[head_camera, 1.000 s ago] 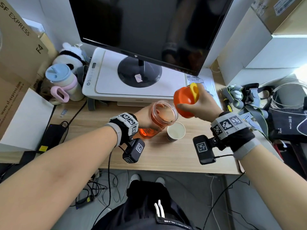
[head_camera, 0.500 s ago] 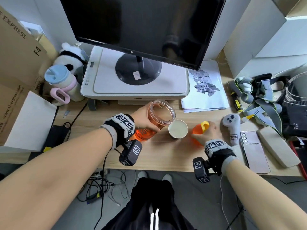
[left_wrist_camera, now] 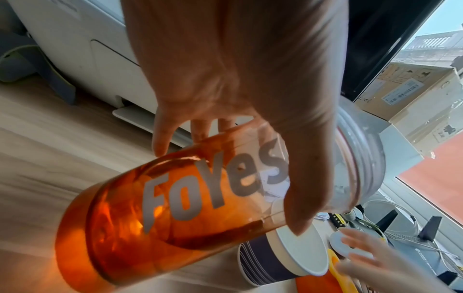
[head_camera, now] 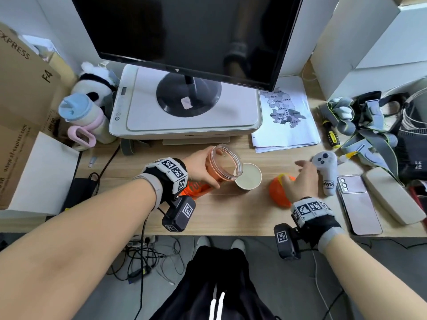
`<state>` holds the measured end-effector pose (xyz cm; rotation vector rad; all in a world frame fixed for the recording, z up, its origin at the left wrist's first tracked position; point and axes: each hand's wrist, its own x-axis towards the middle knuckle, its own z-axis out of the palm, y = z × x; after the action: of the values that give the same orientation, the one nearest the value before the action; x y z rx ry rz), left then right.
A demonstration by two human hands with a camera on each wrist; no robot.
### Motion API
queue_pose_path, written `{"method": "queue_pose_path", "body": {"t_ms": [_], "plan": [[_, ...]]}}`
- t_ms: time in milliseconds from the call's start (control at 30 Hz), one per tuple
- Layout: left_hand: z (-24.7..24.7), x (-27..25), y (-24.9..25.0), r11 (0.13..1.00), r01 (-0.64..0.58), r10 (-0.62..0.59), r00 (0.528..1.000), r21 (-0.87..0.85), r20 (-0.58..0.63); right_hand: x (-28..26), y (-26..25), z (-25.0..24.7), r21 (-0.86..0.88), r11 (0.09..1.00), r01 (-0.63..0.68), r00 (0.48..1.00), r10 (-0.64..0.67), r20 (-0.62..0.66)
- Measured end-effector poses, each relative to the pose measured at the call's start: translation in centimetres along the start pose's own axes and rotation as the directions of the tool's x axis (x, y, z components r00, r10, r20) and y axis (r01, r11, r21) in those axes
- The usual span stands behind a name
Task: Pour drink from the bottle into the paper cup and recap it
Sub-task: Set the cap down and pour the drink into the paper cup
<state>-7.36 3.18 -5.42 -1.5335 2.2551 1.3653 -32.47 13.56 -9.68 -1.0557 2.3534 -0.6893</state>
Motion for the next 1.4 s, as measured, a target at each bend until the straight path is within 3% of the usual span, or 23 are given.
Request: {"method": "queue_pose_path", "body": {"t_ms": [33, 67, 133, 200, 233, 267, 333, 500, 733, 1033, 1400], "plan": [[-0.1, 0.0, 0.2, 1.000, 0.001, -0.001, 1.000, 0.021, 0.013, -0.7, -0.6, -0.4, 0.126, 0.992, 0.029, 1.000, -0.029, -0.006], [-0.2, 0.1, 0.4, 0.999, -0.002, 0.001, 1.000, 0.043, 0.028, -1.5, -1.1, -0.6, 0.249, 0.968, 0.033, 0.997, -0.051, 0.065], [-0.4, 0.1, 0.6, 0.997, -0.004, -0.001, 0.998, 0.079, 0.059, -3.4, -2.1, -0.4, 0.432, 0.900, -0.061, 0.934, -0.101, 0.342], [-0.6, 0.2, 0.9, 0.993, 0.003, -0.012, 0.997, 0.116, 0.081, -5.2, -2.7, 0.4, 0.432, 0.885, -0.174, 0.752, -0.164, 0.638], [-0.7, 0.3, 1.0, 0.991, 0.003, -0.015, 0.996, 0.134, 0.087, -5.8, -2.8, 1.0, 0.402, 0.895, -0.195, 0.663, -0.182, 0.727], [-0.7, 0.3, 1.1, 0.989, -0.001, -0.013, 0.996, 0.148, 0.094, -6.4, -3.0, 1.6, 0.391, 0.896, -0.210, 0.598, -0.198, 0.776], [-0.7, 0.4, 1.3, 0.985, 0.003, -0.023, 0.994, 0.173, 0.110, -7.1, -3.2, 2.8, 0.397, 0.887, -0.236, 0.542, -0.219, 0.811], [-0.4, 0.5, 1.3, 0.970, 0.029, -0.059, 0.992, 0.243, 0.114, -7.5, -3.5, 4.1, 0.475, 0.830, -0.292, 0.536, -0.270, 0.800], [0.2, 0.6, 1.7, 0.959, 0.032, -0.064, 0.992, 0.282, 0.108, -7.5, -3.2, 4.5, 0.509, 0.771, -0.383, 0.562, -0.242, 0.791], [0.0, 0.7, 2.8, 0.927, 0.033, -0.085, 0.989, 0.373, 0.123, -7.9, -3.3, 5.4, 0.590, 0.595, -0.546, 0.599, -0.216, 0.771], [-0.6, 0.0, 4.1, 0.887, 0.068, -0.155, 0.976, 0.457, 0.156, -8.2, -3.3, 6.1, 0.601, 0.536, -0.593, 0.599, -0.206, 0.774]]}}
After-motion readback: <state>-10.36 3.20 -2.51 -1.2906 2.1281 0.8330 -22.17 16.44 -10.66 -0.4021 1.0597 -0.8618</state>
